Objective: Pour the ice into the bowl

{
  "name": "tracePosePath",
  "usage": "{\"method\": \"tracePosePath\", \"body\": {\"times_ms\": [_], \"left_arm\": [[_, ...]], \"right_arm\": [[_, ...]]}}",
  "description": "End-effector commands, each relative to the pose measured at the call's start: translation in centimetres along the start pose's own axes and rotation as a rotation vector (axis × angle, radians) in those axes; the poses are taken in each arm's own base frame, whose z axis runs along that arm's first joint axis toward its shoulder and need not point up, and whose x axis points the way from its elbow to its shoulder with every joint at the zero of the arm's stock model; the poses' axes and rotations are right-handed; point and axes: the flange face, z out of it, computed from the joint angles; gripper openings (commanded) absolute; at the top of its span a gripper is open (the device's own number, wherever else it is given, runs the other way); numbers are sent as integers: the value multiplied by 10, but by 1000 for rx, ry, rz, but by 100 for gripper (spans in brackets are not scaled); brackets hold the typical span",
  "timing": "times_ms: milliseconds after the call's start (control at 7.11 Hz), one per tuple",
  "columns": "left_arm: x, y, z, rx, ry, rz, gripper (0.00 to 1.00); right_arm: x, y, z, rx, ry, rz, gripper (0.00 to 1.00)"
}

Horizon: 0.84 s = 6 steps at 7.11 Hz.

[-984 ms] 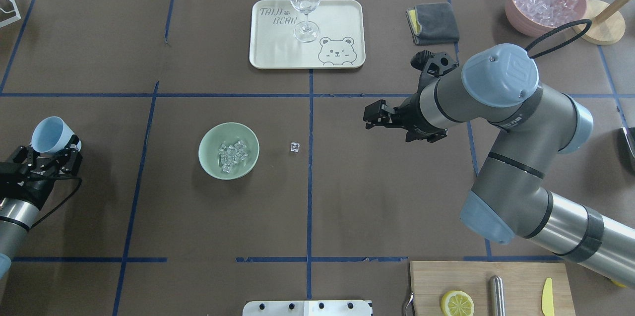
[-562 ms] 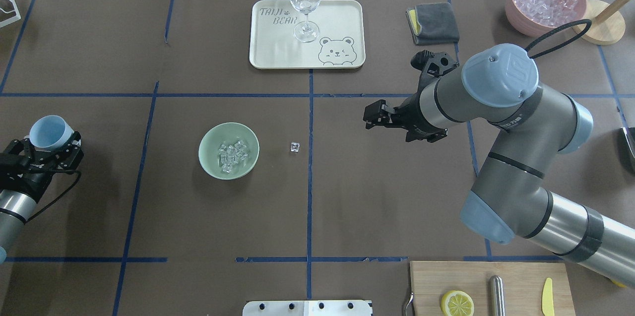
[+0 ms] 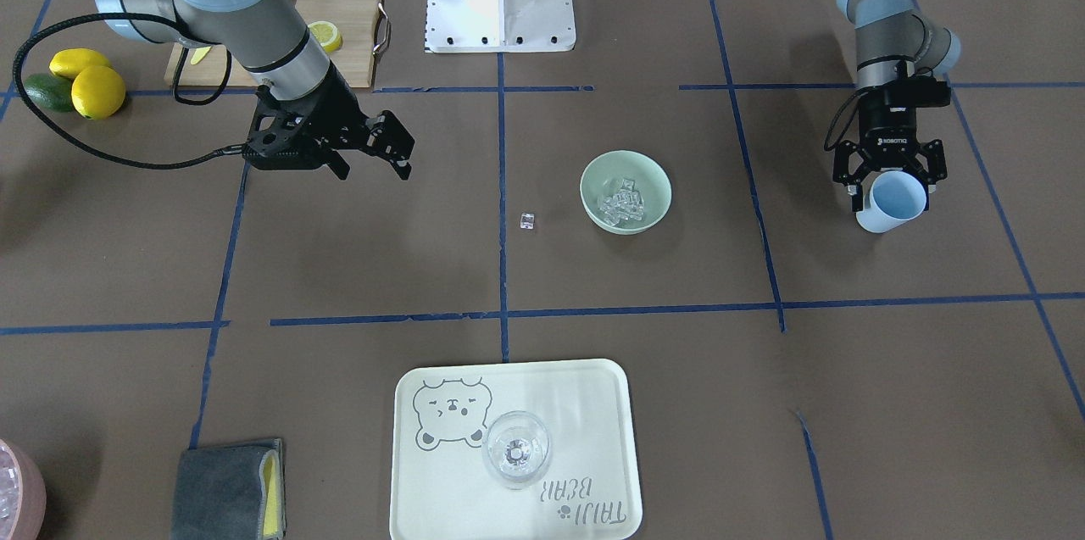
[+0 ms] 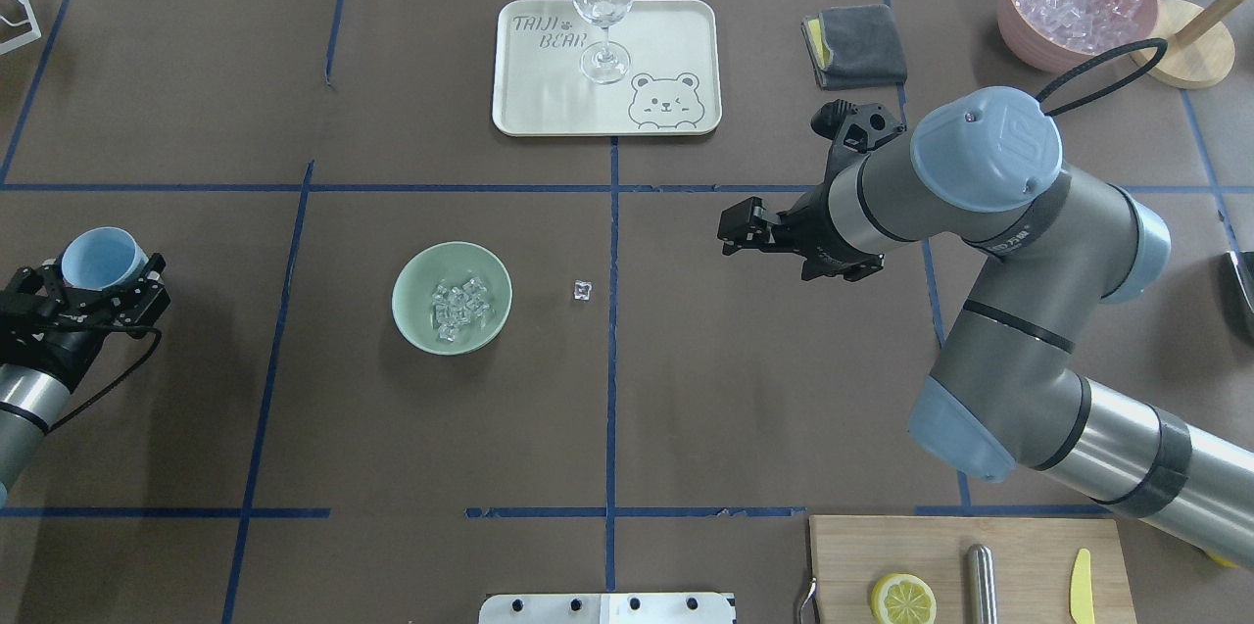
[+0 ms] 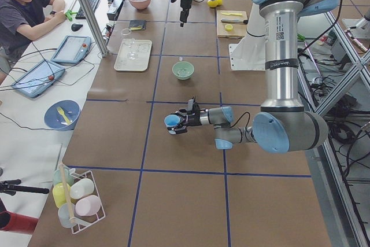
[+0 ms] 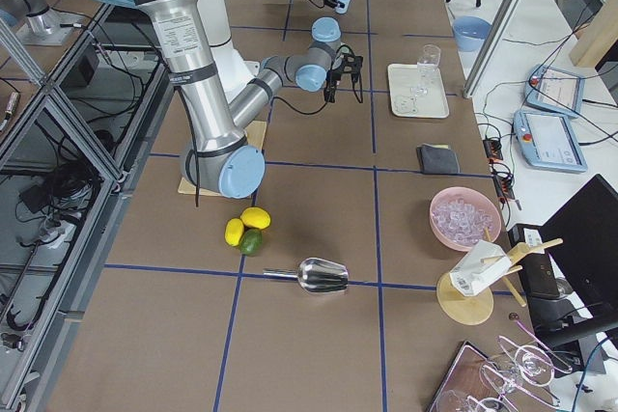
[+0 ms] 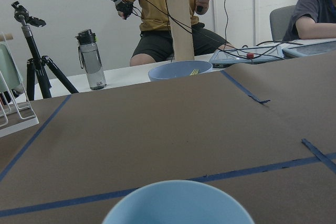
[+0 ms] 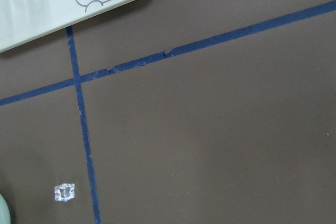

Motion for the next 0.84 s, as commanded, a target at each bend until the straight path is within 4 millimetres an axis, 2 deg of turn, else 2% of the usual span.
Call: {"method": "tracePosePath", "body": {"times_ms": [0,141,422,562,703], "left_arm": [[-8,-5,-2,-2,-2,15,100],[-15,-7,-5,-1,-8,17,100],[-26,-26,-20,6,-3,7,100],[-20,-32,-20,3,11,-7,100],[-12,-53,-18,-6,39,-37,100]], "right_arm": [[0,0,0,0,0,0,100],[1,-1,1,0,3,1,100],[0,0,2,0,3,0,100],[0,1,3,-1,4,-1,100],[-7,6,7,-6,1,-9,100]]}}
